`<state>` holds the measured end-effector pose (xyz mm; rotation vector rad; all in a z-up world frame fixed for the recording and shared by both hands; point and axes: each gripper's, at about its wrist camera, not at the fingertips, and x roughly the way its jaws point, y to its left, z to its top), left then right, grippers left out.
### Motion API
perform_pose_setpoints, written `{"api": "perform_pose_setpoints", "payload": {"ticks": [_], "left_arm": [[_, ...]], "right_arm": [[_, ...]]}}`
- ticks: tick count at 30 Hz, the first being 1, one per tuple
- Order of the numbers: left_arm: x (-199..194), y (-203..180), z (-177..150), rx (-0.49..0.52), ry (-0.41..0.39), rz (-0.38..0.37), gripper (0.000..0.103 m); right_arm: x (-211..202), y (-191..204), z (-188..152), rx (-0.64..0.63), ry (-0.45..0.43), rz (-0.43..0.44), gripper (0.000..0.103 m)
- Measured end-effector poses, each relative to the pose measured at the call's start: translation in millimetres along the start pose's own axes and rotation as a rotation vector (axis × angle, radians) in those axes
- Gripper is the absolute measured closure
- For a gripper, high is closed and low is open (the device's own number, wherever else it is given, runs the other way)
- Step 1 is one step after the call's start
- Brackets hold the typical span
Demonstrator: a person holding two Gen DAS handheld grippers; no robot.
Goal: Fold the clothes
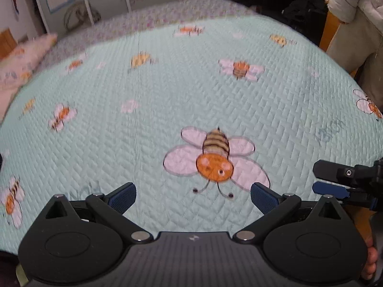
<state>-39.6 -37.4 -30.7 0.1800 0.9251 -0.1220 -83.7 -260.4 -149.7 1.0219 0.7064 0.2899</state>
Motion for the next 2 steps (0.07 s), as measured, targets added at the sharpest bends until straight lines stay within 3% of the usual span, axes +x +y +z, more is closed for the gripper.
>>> {"api": "perform_pose_setpoints", "payload": {"ticks": [2], "left_arm": [[-4.0, -4.4, -1.1, 0.016, -0.029, 0.004, 0.005]], "right_arm": [[-0.3, -0.6, -0.1, 0.001, 0.0, 0.0, 0.013]]}}
